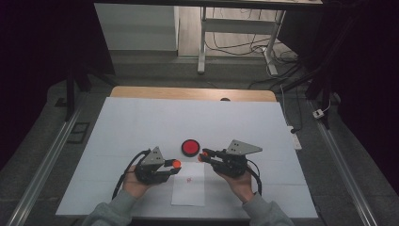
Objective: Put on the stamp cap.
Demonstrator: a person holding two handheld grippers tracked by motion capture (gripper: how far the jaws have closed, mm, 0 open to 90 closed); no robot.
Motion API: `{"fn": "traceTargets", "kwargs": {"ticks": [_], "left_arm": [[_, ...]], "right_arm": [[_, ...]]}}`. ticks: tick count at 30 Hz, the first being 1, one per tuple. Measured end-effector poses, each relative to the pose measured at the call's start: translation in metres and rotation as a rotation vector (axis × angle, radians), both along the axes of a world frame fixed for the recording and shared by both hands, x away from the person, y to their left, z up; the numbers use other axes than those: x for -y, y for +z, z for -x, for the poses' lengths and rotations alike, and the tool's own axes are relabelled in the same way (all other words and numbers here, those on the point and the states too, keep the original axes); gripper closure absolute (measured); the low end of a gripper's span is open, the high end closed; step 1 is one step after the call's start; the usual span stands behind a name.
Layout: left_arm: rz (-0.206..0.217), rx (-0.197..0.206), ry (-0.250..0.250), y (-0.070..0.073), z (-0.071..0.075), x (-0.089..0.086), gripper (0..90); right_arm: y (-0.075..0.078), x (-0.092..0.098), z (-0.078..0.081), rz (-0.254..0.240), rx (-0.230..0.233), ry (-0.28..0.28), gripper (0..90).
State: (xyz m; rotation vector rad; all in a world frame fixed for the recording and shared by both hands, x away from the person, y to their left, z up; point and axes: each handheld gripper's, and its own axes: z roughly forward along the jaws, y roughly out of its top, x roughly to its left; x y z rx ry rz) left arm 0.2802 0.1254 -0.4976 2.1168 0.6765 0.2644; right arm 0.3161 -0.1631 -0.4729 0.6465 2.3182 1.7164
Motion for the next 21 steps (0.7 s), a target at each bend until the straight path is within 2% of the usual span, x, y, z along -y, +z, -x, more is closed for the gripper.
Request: {"fn": "traceTargets", "kwargs": {"ticks": [12,21], "left_arm": [[-0.001,0.001,-0.037,0.002,-0.010,0.026,65.3],[0.003,-0.006,-0.053,-0.002,-0.013,0.034,65.3]], "right_arm": [[0.002,0.001,0.001,-0.008,0.001,-0.002,72.2],[0.001,0.000,0.001,-0.006,-0.001,-0.001,72.2]]}}
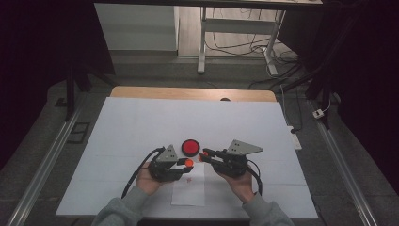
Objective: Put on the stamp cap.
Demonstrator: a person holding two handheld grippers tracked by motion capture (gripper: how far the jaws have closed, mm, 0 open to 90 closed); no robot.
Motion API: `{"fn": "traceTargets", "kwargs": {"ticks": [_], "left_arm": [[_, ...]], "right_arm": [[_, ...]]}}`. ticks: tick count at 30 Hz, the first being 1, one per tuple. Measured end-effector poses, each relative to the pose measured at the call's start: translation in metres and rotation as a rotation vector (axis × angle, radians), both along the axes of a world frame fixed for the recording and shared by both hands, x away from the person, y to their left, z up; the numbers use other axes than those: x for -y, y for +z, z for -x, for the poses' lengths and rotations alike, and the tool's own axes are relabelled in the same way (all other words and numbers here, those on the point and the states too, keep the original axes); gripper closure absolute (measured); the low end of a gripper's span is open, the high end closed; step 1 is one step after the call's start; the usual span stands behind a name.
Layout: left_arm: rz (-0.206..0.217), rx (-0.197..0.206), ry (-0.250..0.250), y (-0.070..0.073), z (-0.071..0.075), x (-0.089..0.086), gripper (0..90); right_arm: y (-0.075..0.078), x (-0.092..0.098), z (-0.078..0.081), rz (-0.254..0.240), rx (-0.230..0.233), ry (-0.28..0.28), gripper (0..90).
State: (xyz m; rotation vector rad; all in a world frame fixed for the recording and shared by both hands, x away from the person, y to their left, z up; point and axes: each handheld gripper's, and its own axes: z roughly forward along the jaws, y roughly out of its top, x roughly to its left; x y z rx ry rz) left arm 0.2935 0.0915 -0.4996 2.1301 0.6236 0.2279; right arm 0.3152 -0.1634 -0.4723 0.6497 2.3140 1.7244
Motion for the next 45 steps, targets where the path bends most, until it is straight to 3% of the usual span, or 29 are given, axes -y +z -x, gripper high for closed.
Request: {"fn": "traceTargets", "kwargs": {"ticks": [14,38,45], "left_arm": [[-0.012,-0.010,-0.024,-0.005,-0.004,0.012,65.3],[-0.030,0.016,-0.036,-0.004,-0.002,0.017,65.3],[-0.012,0.023,-0.039,0.000,0.001,0.017,65.3]], "right_arm": [[-0.002,-0.003,0.001,0.006,-0.003,0.015,72.2],[-0.006,-0.014,0.005,0.016,-0.020,0.052,72.2],[-0.009,-0.015,0.005,0.025,-0.026,0.057,72.1]]}}
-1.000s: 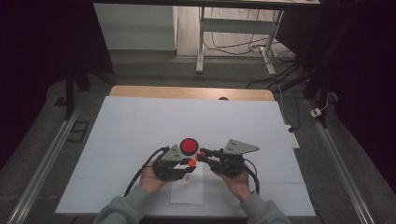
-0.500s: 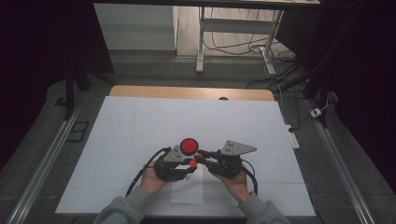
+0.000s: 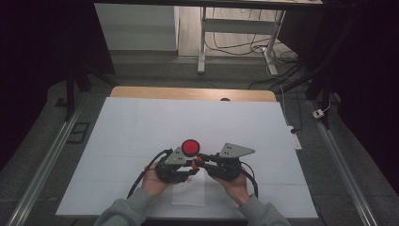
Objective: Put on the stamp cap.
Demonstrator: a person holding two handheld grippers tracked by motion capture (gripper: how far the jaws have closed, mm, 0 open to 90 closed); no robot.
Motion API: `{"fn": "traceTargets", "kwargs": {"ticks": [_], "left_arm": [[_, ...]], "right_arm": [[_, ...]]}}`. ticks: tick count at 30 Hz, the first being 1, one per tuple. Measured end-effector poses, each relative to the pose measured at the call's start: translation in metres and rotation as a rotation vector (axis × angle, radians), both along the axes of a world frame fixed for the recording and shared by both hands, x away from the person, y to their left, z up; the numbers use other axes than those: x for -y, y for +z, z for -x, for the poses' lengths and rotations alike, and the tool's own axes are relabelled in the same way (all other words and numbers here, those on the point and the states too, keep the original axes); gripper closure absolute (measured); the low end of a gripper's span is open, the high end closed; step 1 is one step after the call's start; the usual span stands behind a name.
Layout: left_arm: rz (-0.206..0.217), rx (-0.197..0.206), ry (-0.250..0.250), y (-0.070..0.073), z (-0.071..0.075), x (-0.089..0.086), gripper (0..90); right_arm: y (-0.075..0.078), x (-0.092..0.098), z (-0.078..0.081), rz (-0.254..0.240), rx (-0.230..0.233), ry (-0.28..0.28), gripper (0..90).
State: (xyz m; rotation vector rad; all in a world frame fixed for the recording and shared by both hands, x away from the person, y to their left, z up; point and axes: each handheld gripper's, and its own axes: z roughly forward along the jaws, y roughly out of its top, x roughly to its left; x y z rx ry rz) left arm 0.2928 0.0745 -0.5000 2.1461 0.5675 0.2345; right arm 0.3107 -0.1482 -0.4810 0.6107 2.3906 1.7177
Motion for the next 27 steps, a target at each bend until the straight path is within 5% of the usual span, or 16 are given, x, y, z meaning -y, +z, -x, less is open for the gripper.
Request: {"fn": "traceTargets", "kwargs": {"ticks": [27], "left_arm": [[-0.001,0.007,0.007,0.0021,0.0007,-0.0011,65.3]], "right_arm": [[-0.0016,-0.0025,0.0012,0.015,0.003,0.004,72.2]]}}
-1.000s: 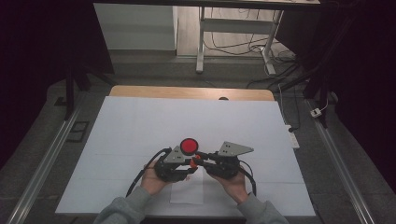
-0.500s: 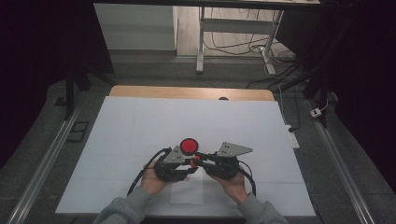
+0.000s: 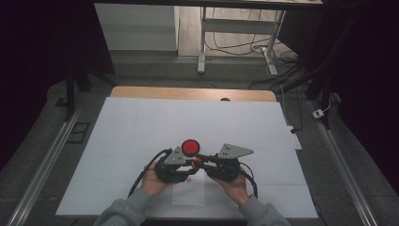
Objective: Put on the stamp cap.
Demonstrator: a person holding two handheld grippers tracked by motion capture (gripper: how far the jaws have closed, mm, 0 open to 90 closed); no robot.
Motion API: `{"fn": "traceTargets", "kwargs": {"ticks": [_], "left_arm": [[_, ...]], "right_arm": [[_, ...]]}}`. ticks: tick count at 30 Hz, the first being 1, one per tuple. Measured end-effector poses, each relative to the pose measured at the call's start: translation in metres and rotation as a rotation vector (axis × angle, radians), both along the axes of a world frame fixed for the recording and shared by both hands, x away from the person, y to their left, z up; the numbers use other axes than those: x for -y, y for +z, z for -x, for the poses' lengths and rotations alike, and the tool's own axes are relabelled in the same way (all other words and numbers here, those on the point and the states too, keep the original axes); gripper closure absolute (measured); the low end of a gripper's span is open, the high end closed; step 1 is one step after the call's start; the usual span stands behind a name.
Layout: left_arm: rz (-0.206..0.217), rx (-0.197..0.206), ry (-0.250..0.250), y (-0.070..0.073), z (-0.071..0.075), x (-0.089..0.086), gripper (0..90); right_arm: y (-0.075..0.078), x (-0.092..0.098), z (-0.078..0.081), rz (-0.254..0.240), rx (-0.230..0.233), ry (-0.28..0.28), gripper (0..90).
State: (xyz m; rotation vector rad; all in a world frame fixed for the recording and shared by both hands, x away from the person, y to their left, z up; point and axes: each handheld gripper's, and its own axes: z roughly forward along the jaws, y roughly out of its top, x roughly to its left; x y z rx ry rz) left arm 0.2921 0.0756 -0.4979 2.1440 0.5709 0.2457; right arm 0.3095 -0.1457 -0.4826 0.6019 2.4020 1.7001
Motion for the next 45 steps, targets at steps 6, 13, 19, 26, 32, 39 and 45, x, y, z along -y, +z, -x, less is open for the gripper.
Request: {"fn": "traceTargets", "kwargs": {"ticks": [6,13,19,26,32,39,45], "left_arm": [[-0.004,0.004,0.003,0.0003,0.0005,0.0003,65.3],[-0.028,0.020,0.007,0.0009,0.0019,0.0017,65.6],[-0.031,0.036,0.014,0.0018,0.0039,0.0023,65.7],[-0.052,0.053,0.011,0.0032,0.0058,0.0039,65.7],[-0.048,0.051,0.001,0.0038,0.0047,0.0023,65.6],[-0.048,0.043,0.007,0.0015,0.0033,0.0033,65.4],[-0.047,0.039,0.013,-0.0010,0.0023,0.0033,64.9]], "right_arm": [[-0.0001,0.0001,0.0000,-0.001,-0.001,-0.001,72.1],[-0.0017,0.0003,-0.0006,-0.004,-0.005,-0.001,72.2],[-0.0020,0.0006,-0.0003,-0.012,-0.011,0.000,72.4],[-0.0015,0.0002,0.0002,-0.003,-0.011,0.004,72.7],[-0.0020,0.0000,0.0009,-0.012,-0.016,-0.001,72.7],[-0.0035,-0.0010,0.0010,0.003,-0.008,-0.009,72.5],[-0.0048,-0.0020,0.0017,0.012,0.013,-0.013,72.3]]}}
